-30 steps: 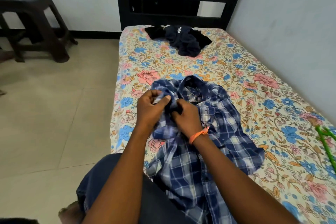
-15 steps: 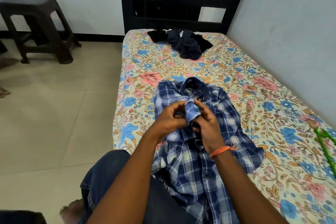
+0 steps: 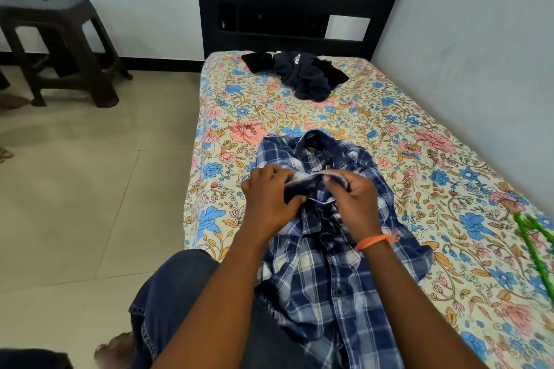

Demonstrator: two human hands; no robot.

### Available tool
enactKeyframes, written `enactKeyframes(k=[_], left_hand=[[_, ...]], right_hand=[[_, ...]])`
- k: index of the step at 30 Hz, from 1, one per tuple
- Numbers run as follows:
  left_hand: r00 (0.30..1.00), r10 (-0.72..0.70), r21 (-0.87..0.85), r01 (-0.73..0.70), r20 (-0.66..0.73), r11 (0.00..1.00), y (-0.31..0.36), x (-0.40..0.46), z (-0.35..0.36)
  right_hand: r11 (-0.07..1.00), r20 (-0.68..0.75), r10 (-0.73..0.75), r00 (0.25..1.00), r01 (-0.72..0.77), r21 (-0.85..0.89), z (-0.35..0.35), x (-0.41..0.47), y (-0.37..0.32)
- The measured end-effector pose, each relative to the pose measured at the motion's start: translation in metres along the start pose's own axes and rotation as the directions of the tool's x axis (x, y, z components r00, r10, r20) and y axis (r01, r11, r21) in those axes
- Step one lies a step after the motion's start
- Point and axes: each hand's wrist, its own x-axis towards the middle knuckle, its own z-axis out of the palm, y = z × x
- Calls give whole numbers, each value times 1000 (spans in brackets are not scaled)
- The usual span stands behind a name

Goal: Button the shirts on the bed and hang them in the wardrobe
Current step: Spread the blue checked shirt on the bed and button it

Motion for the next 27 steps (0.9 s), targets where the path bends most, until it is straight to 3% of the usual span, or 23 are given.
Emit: enactKeyframes(k=[3, 5, 7, 12, 15, 19, 23, 27], left_hand=[[996, -69, 9, 69, -64, 998, -10, 1, -4], [977, -195, -263, 166, -86, 950, -11, 3, -10], [952, -304, -586, 229, -31, 777, -7, 4, -15], [901, -422, -783, 333, 100, 525, 0, -1, -20], [886, -422, -856, 363, 194, 369, 1, -2, -21], [897, -278, -899, 400, 344, 178, 10, -4, -23], [904, -147, -902, 418, 401, 106, 15, -5, -17], [903, -47, -895, 430, 428, 118, 20, -7, -14]], right_hand=[[919, -44, 317, 948, -295, 263, -10, 9, 3], [884, -61, 393, 918, -358, 300, -15, 13, 6], [880, -87, 418, 904, -379, 287, -18, 16, 10], [885, -256, 452, 854, -393, 250, -21, 18, 8], [926, -363, 372, 854, -312, 215, -20, 16, 0], [942, -386, 319, 866, -244, 232, -10, 9, -5], [980, -373, 184, 909, -141, 141, 9, -5, -14], [993, -174, -84, 981, 68, -94, 33, -26, -19]])
